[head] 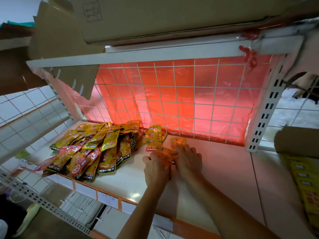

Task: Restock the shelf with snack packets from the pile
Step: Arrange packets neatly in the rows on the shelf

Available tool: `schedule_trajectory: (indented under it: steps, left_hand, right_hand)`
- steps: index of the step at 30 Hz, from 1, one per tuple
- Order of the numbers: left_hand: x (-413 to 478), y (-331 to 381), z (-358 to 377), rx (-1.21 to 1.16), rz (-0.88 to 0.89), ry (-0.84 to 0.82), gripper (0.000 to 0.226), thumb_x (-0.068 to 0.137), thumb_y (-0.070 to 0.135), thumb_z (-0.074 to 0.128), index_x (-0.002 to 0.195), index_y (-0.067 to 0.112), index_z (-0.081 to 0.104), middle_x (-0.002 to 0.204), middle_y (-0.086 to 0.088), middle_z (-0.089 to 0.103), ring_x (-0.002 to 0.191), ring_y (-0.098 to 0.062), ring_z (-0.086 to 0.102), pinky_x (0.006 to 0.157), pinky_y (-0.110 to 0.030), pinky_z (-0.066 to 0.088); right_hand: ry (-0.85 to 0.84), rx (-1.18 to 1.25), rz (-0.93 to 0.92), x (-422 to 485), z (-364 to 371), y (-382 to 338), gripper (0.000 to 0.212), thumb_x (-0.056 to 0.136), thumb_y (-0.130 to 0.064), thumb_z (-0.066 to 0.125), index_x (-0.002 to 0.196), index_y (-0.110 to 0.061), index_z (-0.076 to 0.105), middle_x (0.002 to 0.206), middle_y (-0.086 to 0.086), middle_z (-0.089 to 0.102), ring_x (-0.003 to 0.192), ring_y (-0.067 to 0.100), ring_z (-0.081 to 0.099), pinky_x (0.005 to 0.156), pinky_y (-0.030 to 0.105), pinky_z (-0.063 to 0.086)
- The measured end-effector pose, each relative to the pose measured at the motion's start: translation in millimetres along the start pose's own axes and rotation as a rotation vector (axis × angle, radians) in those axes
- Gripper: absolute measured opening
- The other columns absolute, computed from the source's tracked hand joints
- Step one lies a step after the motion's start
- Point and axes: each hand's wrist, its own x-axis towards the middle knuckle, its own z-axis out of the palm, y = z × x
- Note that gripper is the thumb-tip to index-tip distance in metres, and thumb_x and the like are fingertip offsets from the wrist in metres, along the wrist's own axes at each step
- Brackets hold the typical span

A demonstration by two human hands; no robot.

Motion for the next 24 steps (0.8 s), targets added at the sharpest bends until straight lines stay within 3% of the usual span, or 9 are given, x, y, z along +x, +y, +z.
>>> schedule_trajectory:
  steps: [5, 11, 15, 18, 24]
  left_hand:
    - [-12, 3, 8, -0.092, 0.008, -0.027, 0.044, 0.093, 0.035, 0.055, 0.124, 0.01, 0.038, 0.114, -0.016, 0.063, 0.104, -0.037, 0.06, 0.085, -0.04, 0.045]
    - [-26, 16, 19, -0.224, 0.062, -0.019, 0.038, 0.096, 0.033, 0.051, 0.128, 0.012, 0.045, 0.114, -0.011, 0.067, 0.103, -0.033, 0.063, 0.085, -0.037, 0.047]
    - [-35, 32, 32, -0.357, 0.105, -0.043, 0.032, 0.094, 0.039, 0.056, 0.115, 0.016, 0.052, 0.101, -0.007, 0.07, 0.092, -0.03, 0.066, 0.08, -0.038, 0.053]
    - [-41, 51, 45, -0.474, 0.084, -0.092, 0.025, 0.09, 0.041, 0.061, 0.104, 0.024, 0.05, 0.091, 0.0, 0.067, 0.085, -0.024, 0.065, 0.078, -0.039, 0.055]
    - [-63, 104, 77, -0.595, 0.109, -0.177, 0.013, 0.09, 0.022, 0.055, 0.101, 0.029, 0.05, 0.092, 0.002, 0.064, 0.085, -0.021, 0.063, 0.075, -0.032, 0.052]
  right_hand:
    - [0.048, 0.06, 0.068, -18, -12, 9, 0.03, 0.093, -0.039, 0.044, 0.121, -0.036, 0.054, 0.126, 0.004, 0.044, 0.111, 0.028, 0.046, 0.089, 0.037, 0.04]
    - [0.063, 0.123, 0.286, -43, -32, 18, 0.037, 0.092, -0.029, 0.051, 0.126, -0.018, 0.041, 0.125, 0.009, 0.04, 0.113, 0.032, 0.044, 0.09, 0.038, 0.041]
    - [0.103, 0.342, 0.346, -62, -51, 37, 0.048, 0.09, -0.025, 0.053, 0.131, -0.011, 0.034, 0.125, 0.014, 0.045, 0.114, 0.033, 0.045, 0.093, 0.039, 0.041]
    - [0.172, 0.453, 0.423, -73, -68, 57, 0.045, 0.088, -0.025, 0.059, 0.127, -0.01, 0.04, 0.12, 0.012, 0.056, 0.111, 0.032, 0.053, 0.088, 0.038, 0.044]
    - [0.363, 0.6, 0.564, -98, -110, 110, 0.038, 0.083, -0.016, 0.061, 0.118, -0.011, 0.048, 0.11, 0.009, 0.061, 0.106, 0.029, 0.058, 0.083, 0.036, 0.045]
